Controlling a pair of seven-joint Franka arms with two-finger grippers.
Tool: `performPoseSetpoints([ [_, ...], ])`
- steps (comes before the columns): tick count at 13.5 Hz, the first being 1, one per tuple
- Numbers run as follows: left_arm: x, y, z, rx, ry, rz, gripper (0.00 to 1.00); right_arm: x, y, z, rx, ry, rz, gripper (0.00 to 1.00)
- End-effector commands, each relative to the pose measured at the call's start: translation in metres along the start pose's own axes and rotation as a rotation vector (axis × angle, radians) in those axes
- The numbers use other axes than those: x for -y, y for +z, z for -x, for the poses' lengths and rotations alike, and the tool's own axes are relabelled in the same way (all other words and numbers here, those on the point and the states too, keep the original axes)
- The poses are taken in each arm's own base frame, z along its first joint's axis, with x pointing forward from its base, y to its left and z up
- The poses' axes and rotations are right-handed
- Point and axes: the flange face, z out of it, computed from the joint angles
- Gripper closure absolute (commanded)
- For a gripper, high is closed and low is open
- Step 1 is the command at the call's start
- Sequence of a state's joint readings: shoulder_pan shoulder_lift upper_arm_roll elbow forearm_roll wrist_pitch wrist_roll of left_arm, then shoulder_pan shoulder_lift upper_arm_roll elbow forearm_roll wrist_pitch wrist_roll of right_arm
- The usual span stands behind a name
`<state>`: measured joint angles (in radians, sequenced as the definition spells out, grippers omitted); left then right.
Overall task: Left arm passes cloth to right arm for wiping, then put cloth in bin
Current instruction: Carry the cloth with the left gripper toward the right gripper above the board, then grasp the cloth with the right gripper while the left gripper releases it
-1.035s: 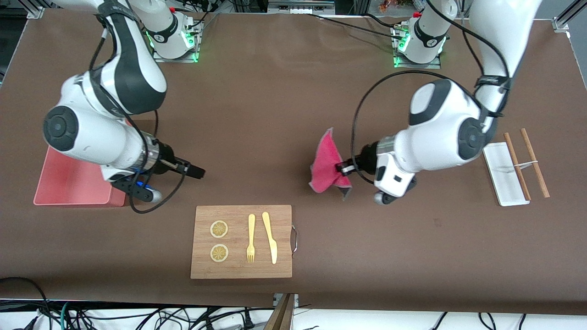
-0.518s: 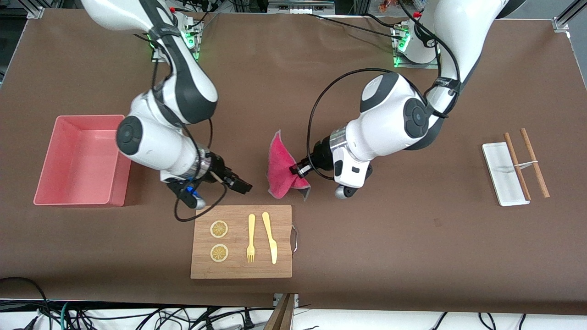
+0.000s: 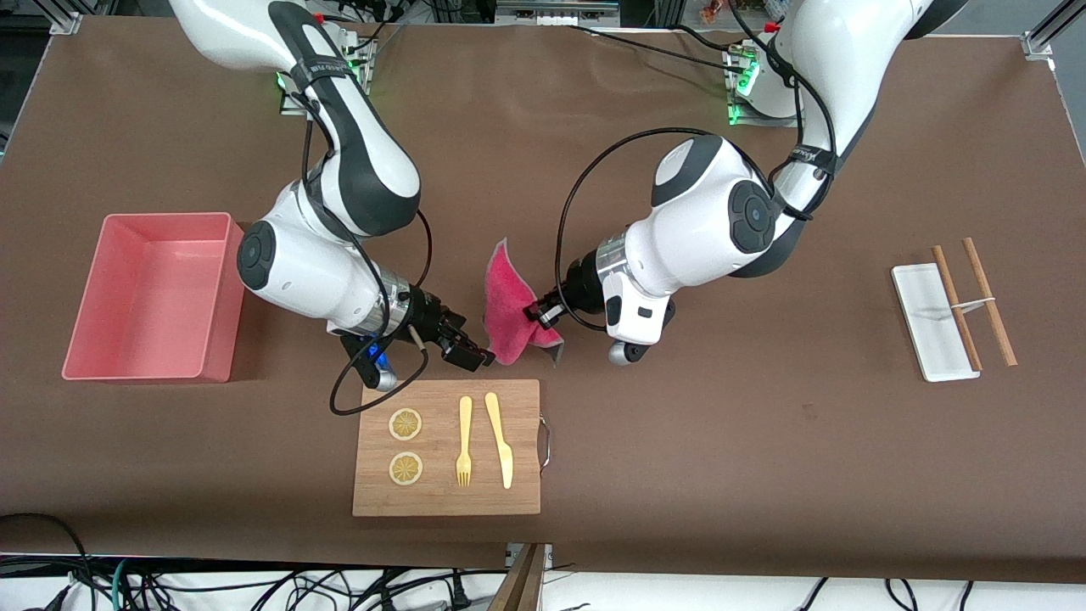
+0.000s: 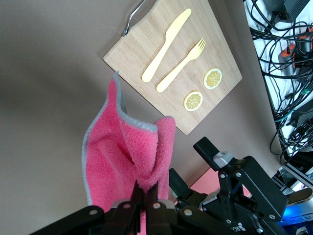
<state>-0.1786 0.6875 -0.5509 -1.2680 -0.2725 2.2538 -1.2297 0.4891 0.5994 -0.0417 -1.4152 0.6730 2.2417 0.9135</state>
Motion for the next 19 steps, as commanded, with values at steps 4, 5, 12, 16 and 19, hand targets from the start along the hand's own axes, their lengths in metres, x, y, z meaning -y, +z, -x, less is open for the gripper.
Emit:
performPoseSetpoints([
  [4, -0.007, -0.002, -0.001, 0.015, -0.015, 0.023, 1.00, 0.003, 0.023, 0.017, -0.003, 0.079, -0.031, 0.00],
  [5, -0.007, -0.002, -0.001, 0.015, -0.015, 0.023, 1.00, 0.002, 0.029, 0.018, 0.000, 0.082, -0.028, 0.00],
  [12, -0.007, -0.002, -0.002, 0.015, -0.017, 0.023, 1.00, 0.004, 0.039, 0.021, 0.020, 0.126, -0.080, 0.50],
  [16, -0.007, -0.002, -0.003, 0.014, -0.018, 0.023, 1.00, 0.005, 0.037, 0.020, 0.020, 0.107, -0.080, 0.95],
  [19, -0.007, -0.003, -0.004, 0.013, -0.019, 0.024, 1.00, 0.006, 0.034, 0.019, 0.013, 0.098, -0.082, 1.00],
])
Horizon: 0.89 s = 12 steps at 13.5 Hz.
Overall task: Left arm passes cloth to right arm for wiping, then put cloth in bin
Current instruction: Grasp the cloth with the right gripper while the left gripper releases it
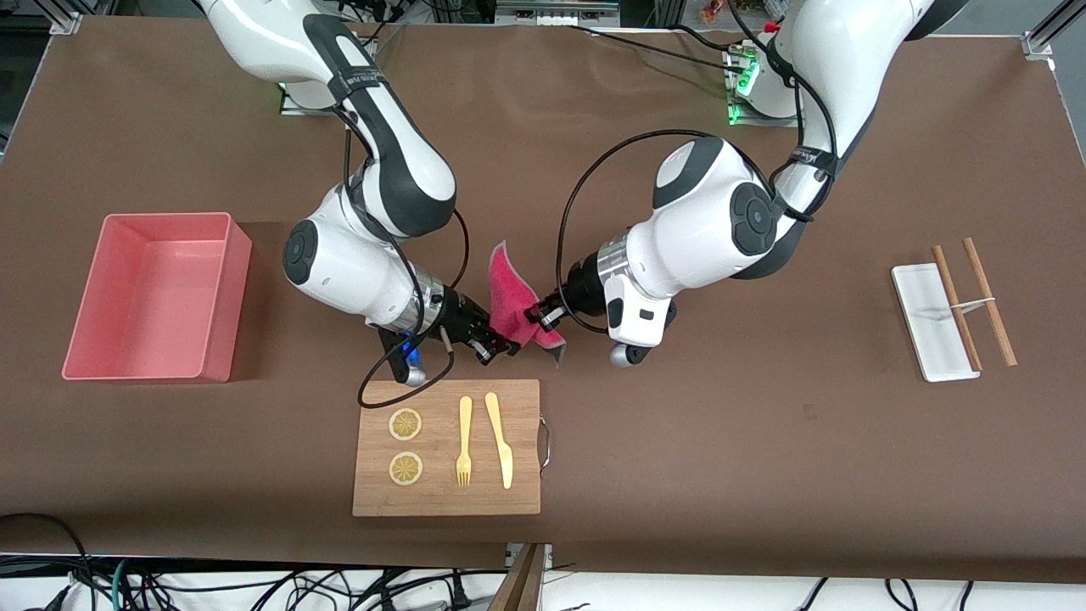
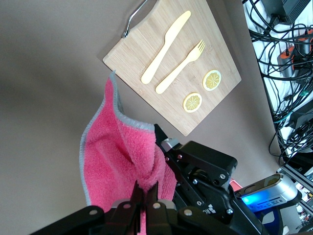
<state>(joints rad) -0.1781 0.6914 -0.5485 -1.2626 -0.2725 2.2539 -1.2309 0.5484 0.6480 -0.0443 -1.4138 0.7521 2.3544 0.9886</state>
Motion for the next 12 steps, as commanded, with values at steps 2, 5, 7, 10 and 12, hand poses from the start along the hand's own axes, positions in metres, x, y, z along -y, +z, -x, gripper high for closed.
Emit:
performPoseSetpoints([
  [2, -0.006, -0.004, -0.004, 0.013, -0.015, 0.023, 0.87, 0.005, -0.009, -0.002, 0.003, 0.000, -0.026, 1.00],
  [5, -0.008, -0.013, -0.005, -0.001, -0.001, 0.028, 0.00, 0.006, -0.017, -0.013, -0.005, 0.010, -0.033, 1.00],
  [7, -0.007, -0.048, -0.032, -0.033, -0.023, 0.054, 0.00, 0.007, -0.024, -0.019, -0.011, 0.010, -0.039, 1.00],
  [10, 0.012, -0.095, -0.071, -0.049, -0.005, -0.016, 0.00, 0.003, -0.016, -0.011, 0.002, -0.078, -0.007, 1.00],
  [12, 0.041, -0.137, -0.118, -0.029, -0.065, -0.104, 0.00, -0.009, -0.007, -0.012, 0.002, -0.214, 0.112, 1.00],
])
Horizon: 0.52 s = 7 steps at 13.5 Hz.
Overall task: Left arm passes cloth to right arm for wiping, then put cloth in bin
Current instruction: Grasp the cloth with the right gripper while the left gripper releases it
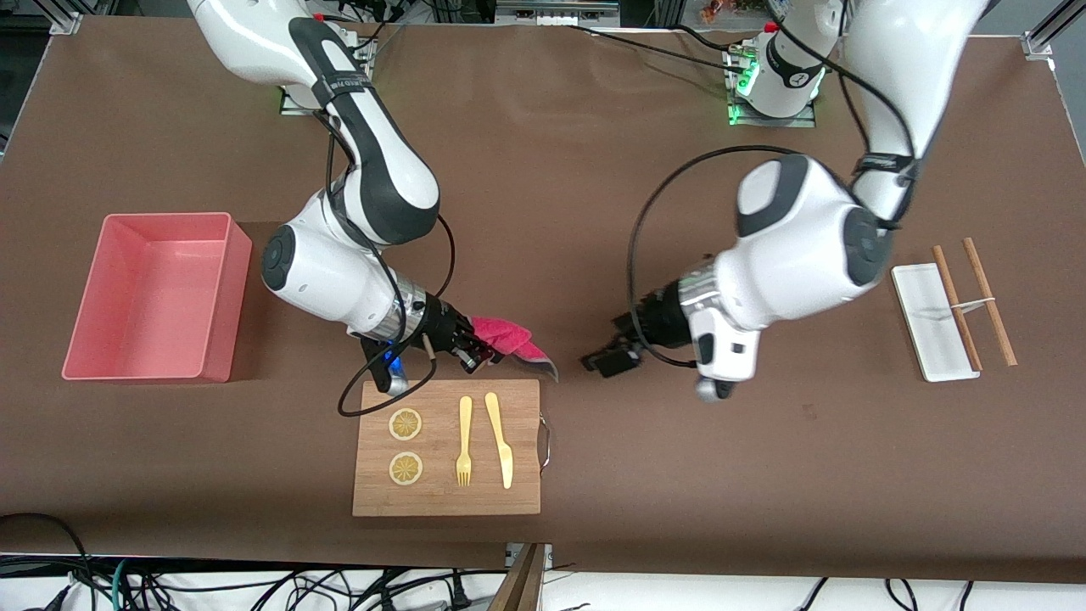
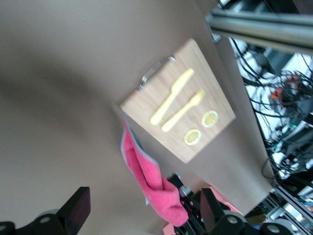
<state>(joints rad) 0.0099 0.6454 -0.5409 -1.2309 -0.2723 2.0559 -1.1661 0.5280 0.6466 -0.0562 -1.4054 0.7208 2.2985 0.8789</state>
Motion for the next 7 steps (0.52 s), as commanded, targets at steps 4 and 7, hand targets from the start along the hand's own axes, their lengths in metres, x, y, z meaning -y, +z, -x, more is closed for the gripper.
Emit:
performPoseSetpoints([
  [4, 0.064, -0.123, -0.055, -0.013, 0.109, -0.182, 0.00, -0.021, 0.008, 0.000, 0.036, -0.183, 0.190, 1.00],
  [7, 0.091, -0.158, -0.046, -0.064, 0.110, -0.322, 0.00, -0.036, 0.016, 0.002, 0.064, -0.204, 0.316, 1.00],
])
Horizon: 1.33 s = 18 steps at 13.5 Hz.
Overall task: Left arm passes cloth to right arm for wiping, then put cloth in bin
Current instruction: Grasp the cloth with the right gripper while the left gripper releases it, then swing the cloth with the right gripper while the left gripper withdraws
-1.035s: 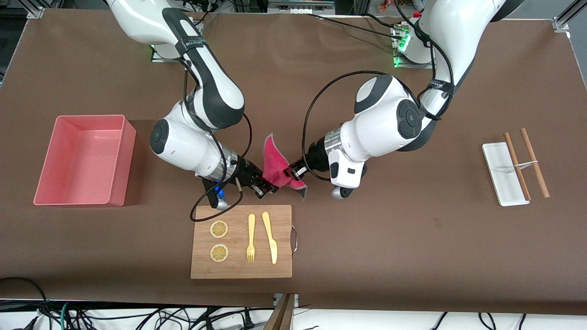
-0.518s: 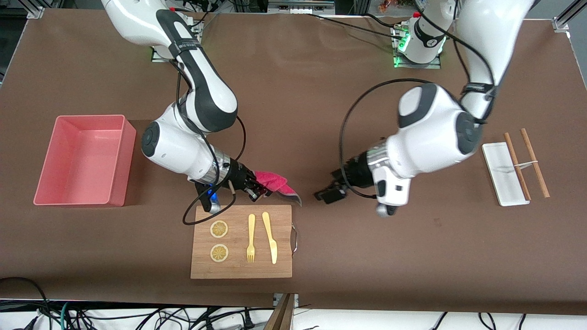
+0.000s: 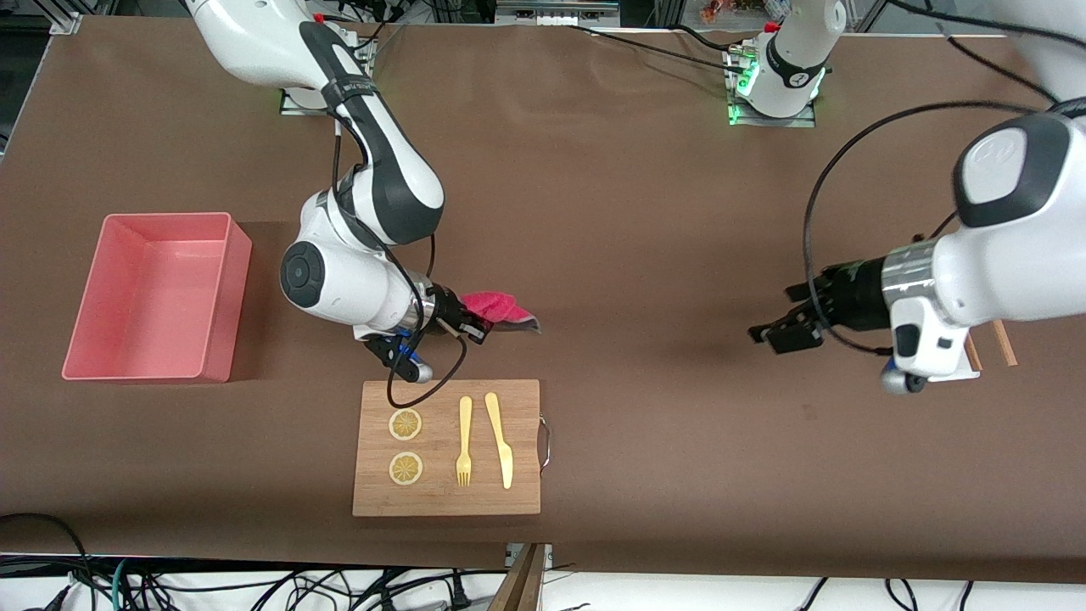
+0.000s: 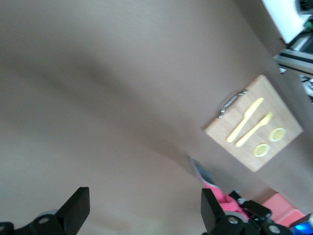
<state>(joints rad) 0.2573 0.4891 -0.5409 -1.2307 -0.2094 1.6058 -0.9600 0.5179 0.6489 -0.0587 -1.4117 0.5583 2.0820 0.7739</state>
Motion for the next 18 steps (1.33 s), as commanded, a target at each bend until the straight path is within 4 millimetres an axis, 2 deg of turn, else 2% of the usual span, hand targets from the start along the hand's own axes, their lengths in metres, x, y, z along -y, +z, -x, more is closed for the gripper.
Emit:
performPoseSetpoints([
  [1, 0.027, -0.018, 0.017, -0.069, 0.033, -0.132, 0.00, -0.010, 0.008, 0.005, 0.037, -0.023, 0.095, 1.00],
  [4, 0.075, -0.042, -0.003, -0.068, 0.110, -0.195, 0.00, -0.029, 0.011, -0.007, 0.048, -0.043, 0.193, 1.00],
  [6, 0.112, -0.055, -0.006, -0.080, 0.182, -0.231, 0.00, -0.042, 0.011, -0.009, 0.113, -0.064, 0.244, 1.00],
  [7, 0.125, -0.057, -0.002, -0.093, 0.211, -0.261, 0.00, -0.055, 0.017, -0.016, 0.152, -0.070, 0.265, 1.00],
  [9, 0.142, -0.062, 0.008, -0.116, 0.229, -0.297, 0.00, -0.071, 0.028, -0.020, 0.178, -0.089, 0.286, 1.00],
  [12, 0.153, -0.060, 0.011, -0.152, 0.289, -0.361, 0.00, -0.095, 0.032, -0.038, 0.165, -0.145, 0.338, 1.00],
  [14, 0.171, -0.058, 0.003, -0.185, 0.326, -0.375, 0.00, -0.122, 0.027, -0.067, 0.139, -0.190, 0.392, 1.00],
  [15, 0.182, -0.054, 0.005, -0.210, 0.361, -0.384, 0.00, -0.135, 0.024, -0.079, 0.143, -0.204, 0.396, 1.00],
  [18, 0.210, -0.041, 0.037, -0.314, 0.448, -0.430, 0.00, -0.181, 0.005, -0.121, 0.136, -0.303, 0.455, 1.00],
])
